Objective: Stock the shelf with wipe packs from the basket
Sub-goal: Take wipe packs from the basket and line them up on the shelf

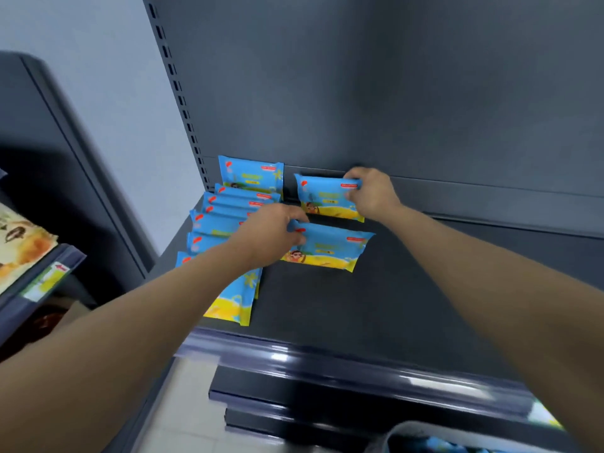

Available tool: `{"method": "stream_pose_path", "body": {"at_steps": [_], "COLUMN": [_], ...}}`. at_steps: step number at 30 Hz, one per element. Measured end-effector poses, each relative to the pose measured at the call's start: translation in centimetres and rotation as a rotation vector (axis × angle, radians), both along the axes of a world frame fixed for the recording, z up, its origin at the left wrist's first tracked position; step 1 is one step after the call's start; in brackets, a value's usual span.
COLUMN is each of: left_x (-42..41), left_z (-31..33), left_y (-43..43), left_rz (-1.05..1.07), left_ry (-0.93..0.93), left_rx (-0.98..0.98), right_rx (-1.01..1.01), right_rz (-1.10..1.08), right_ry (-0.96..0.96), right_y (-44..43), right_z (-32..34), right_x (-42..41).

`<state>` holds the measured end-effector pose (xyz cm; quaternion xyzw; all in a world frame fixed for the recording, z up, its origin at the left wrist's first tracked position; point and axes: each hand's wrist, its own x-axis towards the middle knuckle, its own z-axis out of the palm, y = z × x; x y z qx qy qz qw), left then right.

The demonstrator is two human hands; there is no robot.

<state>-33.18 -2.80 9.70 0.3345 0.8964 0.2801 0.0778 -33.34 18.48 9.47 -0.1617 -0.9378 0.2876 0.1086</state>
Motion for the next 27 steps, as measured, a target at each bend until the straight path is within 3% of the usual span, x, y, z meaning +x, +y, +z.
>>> {"method": "stream_pose_path", "body": {"at_steps": [10,18,27], "left_x": [-5.9,-9.7,-11.0], "left_z": [-1.7,-1.2,-2.5], "left_y": [1.9,3.9,6.2], "left_rz": [-0.040,0.027,0.093], "left_ry": [0.299,0.409,0.589], "left_rx": [-0.211,-0.297,-0.341], "right_rx": [0.223,0.074,0.196], "right_rz": [-0.089,-0.123,-0.127], "right_ry": [-0.024,0.026,0.066], "right_y": [1.3,1.9,1.1], "right_z": [-1.0,-0.2,0.6], "right_x": [-3.0,-2.7,-0.6]}}
